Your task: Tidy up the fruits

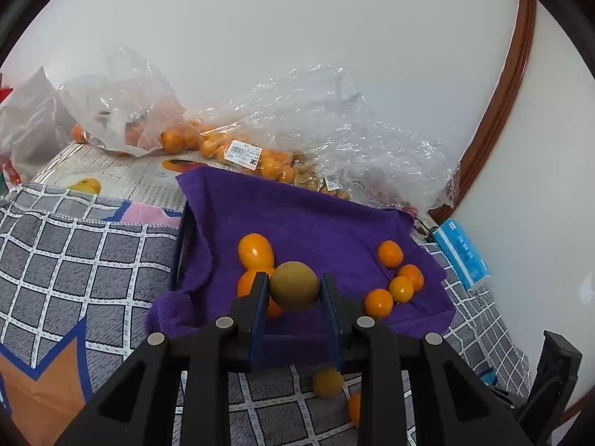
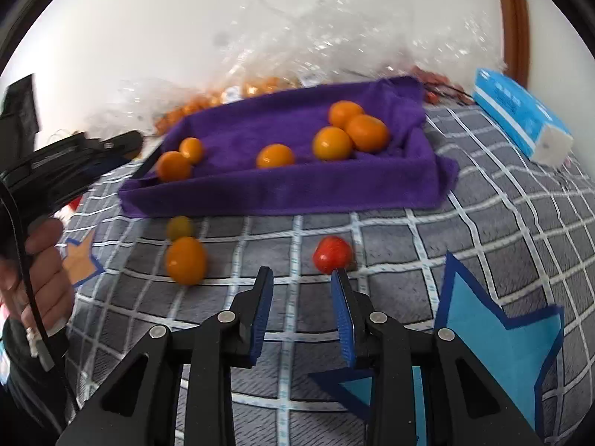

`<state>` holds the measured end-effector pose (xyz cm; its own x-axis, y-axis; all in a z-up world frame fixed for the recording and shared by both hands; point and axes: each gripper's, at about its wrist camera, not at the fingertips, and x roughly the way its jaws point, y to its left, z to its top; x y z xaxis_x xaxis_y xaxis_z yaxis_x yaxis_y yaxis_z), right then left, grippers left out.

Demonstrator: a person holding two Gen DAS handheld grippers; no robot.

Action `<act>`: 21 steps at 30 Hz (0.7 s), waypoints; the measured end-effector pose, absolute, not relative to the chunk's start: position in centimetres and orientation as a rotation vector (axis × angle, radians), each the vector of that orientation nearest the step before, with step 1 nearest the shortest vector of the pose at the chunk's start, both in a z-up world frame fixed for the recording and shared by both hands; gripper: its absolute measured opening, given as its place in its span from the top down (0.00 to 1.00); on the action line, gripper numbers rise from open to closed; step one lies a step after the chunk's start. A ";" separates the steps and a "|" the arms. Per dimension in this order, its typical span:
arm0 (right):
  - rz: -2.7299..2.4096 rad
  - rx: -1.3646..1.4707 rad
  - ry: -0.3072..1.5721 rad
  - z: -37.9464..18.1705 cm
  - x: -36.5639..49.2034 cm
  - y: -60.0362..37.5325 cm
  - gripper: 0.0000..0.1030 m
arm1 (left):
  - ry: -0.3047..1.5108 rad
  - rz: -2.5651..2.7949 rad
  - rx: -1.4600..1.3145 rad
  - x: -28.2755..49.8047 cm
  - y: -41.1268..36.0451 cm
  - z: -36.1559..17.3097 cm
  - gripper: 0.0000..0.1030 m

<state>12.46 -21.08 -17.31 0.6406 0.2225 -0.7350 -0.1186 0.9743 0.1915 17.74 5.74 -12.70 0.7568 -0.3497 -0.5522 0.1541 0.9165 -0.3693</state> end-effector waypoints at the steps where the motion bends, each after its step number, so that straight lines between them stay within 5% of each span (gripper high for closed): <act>1: 0.188 0.144 0.849 -17.2 12.6 -21.4 0.68 | 0.658 -0.280 -0.319 17.7 5.9 -12.7 0.74; 21: 0.128 0.106 0.841 -15.6 13.2 -21.3 0.76 | 0.643 -0.231 -0.289 17.9 6.1 -13.0 0.74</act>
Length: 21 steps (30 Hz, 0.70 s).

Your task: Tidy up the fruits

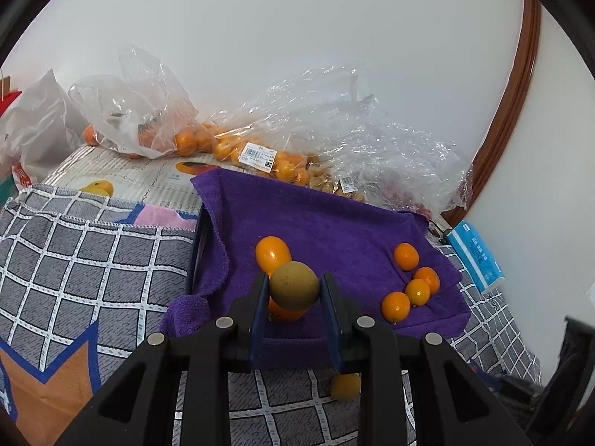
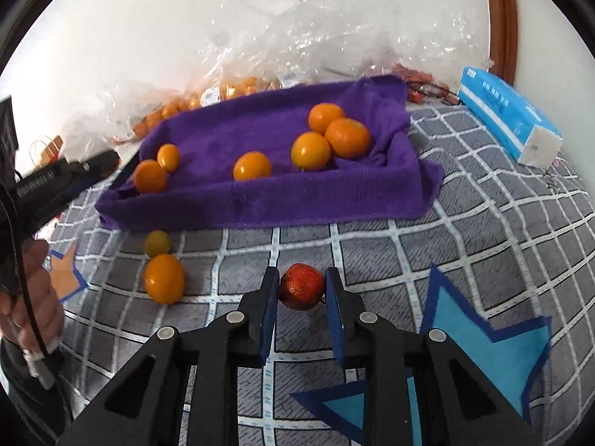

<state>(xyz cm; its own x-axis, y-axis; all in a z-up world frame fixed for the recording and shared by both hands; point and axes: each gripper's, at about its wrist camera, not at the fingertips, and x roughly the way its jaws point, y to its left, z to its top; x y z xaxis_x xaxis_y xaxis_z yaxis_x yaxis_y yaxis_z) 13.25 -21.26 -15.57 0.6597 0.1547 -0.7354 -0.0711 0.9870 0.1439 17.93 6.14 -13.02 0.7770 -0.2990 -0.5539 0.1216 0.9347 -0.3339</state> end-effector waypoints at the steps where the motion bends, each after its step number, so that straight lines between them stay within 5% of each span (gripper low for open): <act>1: 0.124 0.104 0.828 -15.0 13.2 -21.4 0.76 | 0.637 -0.232 -0.285 17.9 6.1 -12.9 0.74; 11: 0.142 0.033 0.673 -9.1 16.4 -21.0 0.76 | 0.690 -0.268 -0.325 18.3 6.7 -11.4 0.74; 21: 0.125 0.019 0.629 -10.8 20.8 -21.6 0.76 | 0.728 -0.301 -0.289 21.2 2.5 -11.9 0.74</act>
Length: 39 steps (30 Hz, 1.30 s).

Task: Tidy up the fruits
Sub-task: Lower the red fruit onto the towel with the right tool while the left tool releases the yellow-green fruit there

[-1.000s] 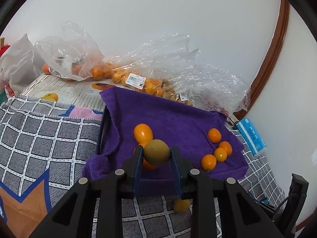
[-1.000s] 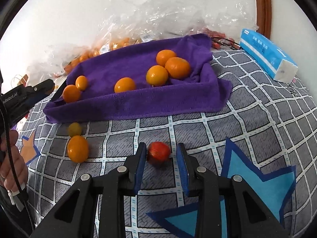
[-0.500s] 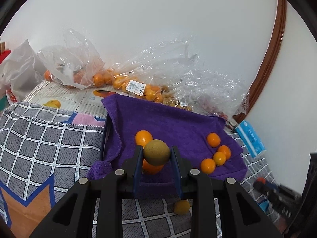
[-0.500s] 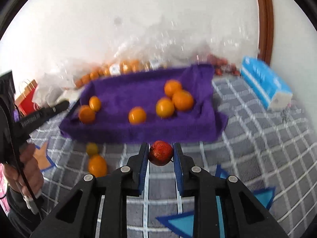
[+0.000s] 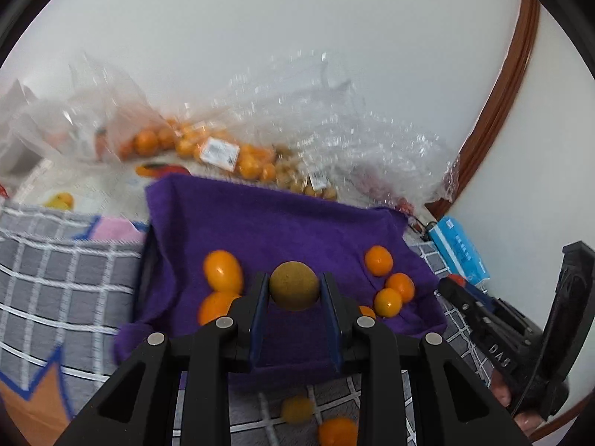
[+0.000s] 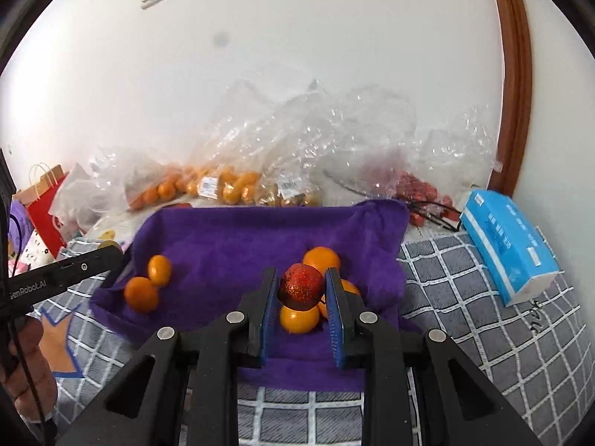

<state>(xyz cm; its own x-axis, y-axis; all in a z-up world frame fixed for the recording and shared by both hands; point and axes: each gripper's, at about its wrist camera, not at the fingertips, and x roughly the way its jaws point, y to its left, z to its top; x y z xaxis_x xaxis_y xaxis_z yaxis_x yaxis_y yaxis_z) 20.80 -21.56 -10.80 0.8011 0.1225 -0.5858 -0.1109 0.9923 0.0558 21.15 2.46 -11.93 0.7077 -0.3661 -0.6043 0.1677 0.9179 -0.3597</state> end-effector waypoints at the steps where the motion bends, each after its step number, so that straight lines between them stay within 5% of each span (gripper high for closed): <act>1: 0.126 0.020 0.641 -11.4 21.0 -21.8 0.76 | 0.736 -0.300 -0.284 21.3 2.0 -12.6 0.74; 28: 0.129 0.046 0.797 -16.0 23.1 -23.1 0.75 | 0.836 -0.335 -0.229 22.5 0.0 -15.8 0.74; 39: 0.133 0.047 0.755 -15.5 22.6 -22.8 0.56 | 0.824 -0.328 -0.194 22.3 -0.4 -15.8 0.74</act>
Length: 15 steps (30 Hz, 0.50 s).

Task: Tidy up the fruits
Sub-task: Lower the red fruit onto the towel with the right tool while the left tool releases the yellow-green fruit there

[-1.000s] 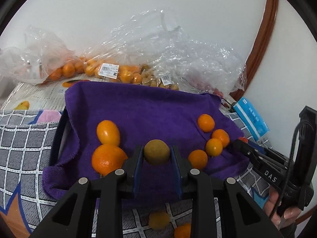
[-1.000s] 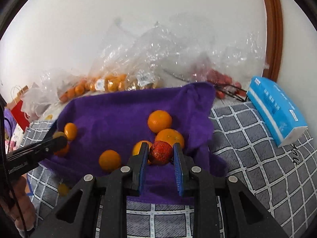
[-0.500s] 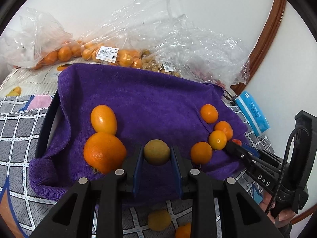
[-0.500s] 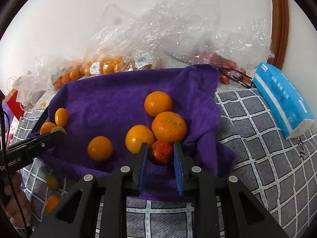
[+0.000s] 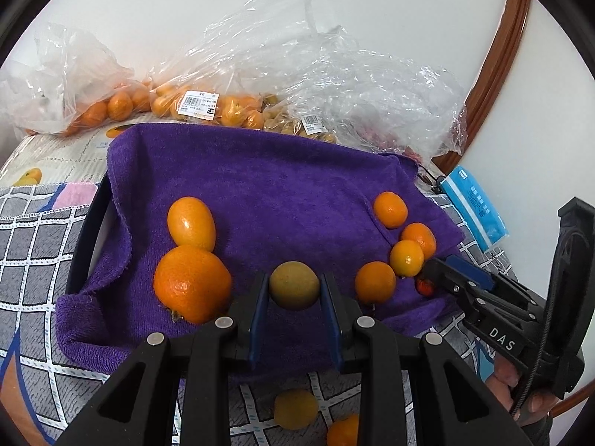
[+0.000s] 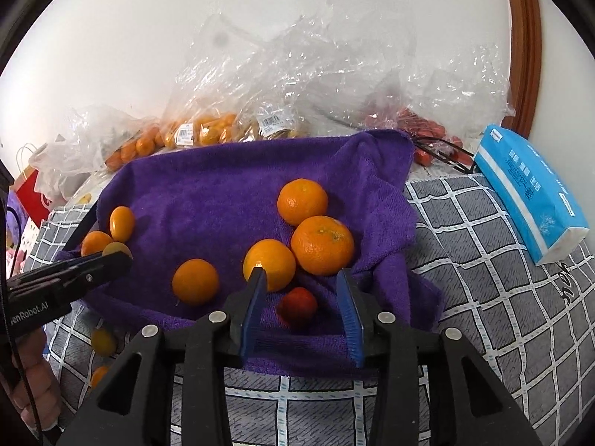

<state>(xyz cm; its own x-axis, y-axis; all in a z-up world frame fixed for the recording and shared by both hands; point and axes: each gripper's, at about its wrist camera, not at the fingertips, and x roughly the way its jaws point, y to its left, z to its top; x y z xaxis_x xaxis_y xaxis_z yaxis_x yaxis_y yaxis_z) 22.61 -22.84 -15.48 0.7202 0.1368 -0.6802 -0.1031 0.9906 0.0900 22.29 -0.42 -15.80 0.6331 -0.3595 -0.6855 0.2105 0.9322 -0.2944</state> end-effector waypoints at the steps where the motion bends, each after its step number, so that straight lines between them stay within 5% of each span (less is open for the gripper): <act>1: 0.131 0.052 0.751 -15.5 22.6 -22.9 0.54 | 0.825 -0.325 -0.192 22.3 -0.4 -15.8 0.74; 15: 0.151 0.115 0.705 -14.9 22.0 -23.1 0.48 | 0.759 -0.331 -0.218 21.3 0.0 -14.3 0.65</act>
<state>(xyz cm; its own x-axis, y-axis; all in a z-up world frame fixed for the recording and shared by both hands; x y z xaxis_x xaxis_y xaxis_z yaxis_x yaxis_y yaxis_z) 22.04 -23.08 -14.92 0.7516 0.1770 -0.6355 -0.0994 0.9827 0.1562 21.31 0.02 -14.31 0.6780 -0.3697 -0.6354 0.2140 0.9262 -0.3105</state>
